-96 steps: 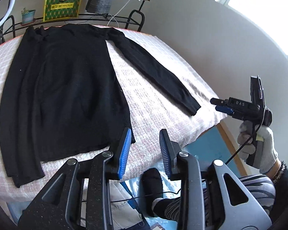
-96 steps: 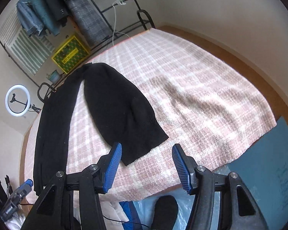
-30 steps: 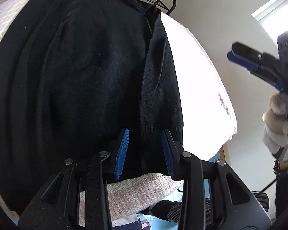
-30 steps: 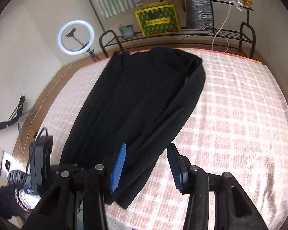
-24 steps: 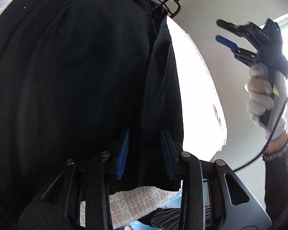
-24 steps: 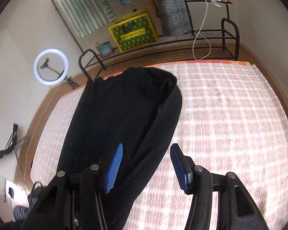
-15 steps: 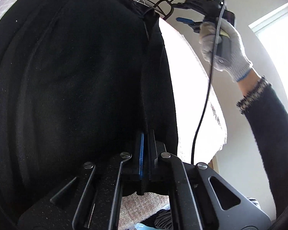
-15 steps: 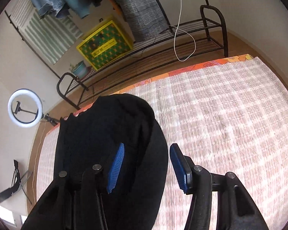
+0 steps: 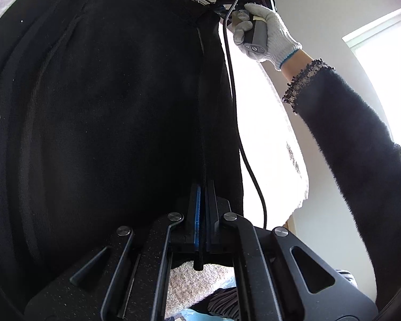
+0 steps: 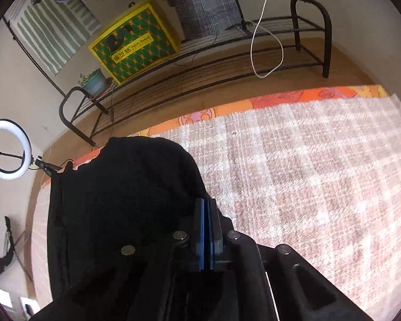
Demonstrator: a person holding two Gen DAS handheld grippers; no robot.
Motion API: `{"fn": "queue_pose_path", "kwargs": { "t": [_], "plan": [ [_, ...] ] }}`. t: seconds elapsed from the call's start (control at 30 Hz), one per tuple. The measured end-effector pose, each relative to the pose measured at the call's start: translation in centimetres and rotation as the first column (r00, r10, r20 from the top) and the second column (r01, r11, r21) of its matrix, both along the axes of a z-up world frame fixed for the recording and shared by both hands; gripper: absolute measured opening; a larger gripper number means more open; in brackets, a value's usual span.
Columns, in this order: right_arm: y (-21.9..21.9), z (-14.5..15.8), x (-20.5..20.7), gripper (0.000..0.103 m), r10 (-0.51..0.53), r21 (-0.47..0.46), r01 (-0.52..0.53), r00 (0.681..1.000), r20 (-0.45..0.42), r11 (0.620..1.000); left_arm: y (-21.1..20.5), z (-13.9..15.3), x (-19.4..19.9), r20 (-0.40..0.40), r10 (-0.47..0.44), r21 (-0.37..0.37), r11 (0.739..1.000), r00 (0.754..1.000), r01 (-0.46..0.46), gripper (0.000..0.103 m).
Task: Fold large clothes
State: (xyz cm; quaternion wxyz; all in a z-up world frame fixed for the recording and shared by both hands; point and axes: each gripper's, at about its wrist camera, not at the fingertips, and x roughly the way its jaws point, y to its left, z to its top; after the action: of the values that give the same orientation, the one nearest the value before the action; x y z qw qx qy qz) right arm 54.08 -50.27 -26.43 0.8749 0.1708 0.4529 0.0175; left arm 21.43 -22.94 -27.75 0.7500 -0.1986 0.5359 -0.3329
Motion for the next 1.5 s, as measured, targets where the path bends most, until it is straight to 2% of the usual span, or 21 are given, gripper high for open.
{"fn": "queue_pose_path", "kwargs": {
  "t": [0.1,0.17,0.23,0.43,0.6,0.73,0.8,0.83,0.87,0.93,1.07,1.23,1.43,1.5],
  "plan": [
    [0.5,2.4,-0.2,0.000,-0.014,-0.094,0.017,0.999,0.033,0.995,-0.1,0.5,-0.3,0.005,-0.010,-0.017,1.000,1.000,0.010,0.000],
    [1.2,4.2,-0.4,0.000,0.004,-0.110,0.003,0.998,0.062,0.994,-0.2,0.9,-0.6,0.016,-0.021,-0.024,0.999,1.000,0.022,0.000],
    [2.4,5.7,-0.7,0.000,0.039,-0.117,-0.029,0.996,0.084,0.993,-0.2,1.4,-0.9,0.025,-0.029,-0.034,0.999,0.999,0.030,0.000],
    [9.4,8.2,0.4,0.000,0.174,-0.234,-0.150,0.981,0.086,0.961,0.9,1.7,-1.2,0.025,-0.020,-0.063,0.998,0.999,0.021,0.000],
    [15.1,6.0,2.4,0.000,0.254,-0.328,-0.233,0.967,0.020,0.915,1.5,0.4,-0.4,-0.017,0.011,-0.063,0.998,1.000,-0.012,0.000],
    [17.3,2.3,4.0,0.000,0.257,-0.355,-0.253,0.966,-0.038,0.900,2.3,-0.8,0.3,-0.044,0.055,-0.014,0.998,0.998,-0.056,0.000],
    [17.5,0.8,4.4,0.002,0.267,-0.329,-0.272,0.962,-0.063,0.904,2.6,-1.2,0.7,-0.059,0.063,-0.010,0.998,0.996,-0.064,0.000],
    [17.5,0.6,4.4,0.013,0.277,-0.307,-0.283,0.959,-0.064,0.909,2.6,-1.4,0.8,-0.061,0.065,-0.002,0.998,0.996,-0.065,0.000],
    [17.3,0.7,4.1,0.030,0.280,-0.290,-0.282,0.959,-0.050,0.914,2.6,-1.4,0.8,-0.051,0.069,0.008,0.998,0.996,-0.069,0.000],
    [16.4,1.7,2.9,0.037,0.267,-0.270,-0.258,0.964,-0.004,0.928,2.4,-1.2,0.7,-0.029,0.063,0.031,0.998,0.998,-0.062,0.000],
    [13.3,5.4,-1.1,0.036,0.222,-0.164,-0.207,0.972,0.080,0.965,1.7,-1.0,0.4,-0.023,0.039,0.046,0.998,0.999,-0.038,0.000],
    [10.5,10.1,-10.8,0.037,0.182,-0.096,-0.168,0.969,0.168,0.981,1.4,-0.8,0.0,0.001,0.033,0.092,0.995,0.999,-0.032,0.000],
    [8.6,11.9,-23.8,0.037,0.134,-0.055,-0.125,0.972,0.193,0.991,1.2,1.1,-1.2,0.116,0.027,0.133,0.990,0.993,-0.042,0.000],
    [8.4,11.1,-28.0,0.038,0.117,-0.031,-0.113,0.976,0.182,0.993,0.9,1.2,-1.0,0.130,0.021,0.148,0.988,0.991,-0.040,0.008]
  ]
}}
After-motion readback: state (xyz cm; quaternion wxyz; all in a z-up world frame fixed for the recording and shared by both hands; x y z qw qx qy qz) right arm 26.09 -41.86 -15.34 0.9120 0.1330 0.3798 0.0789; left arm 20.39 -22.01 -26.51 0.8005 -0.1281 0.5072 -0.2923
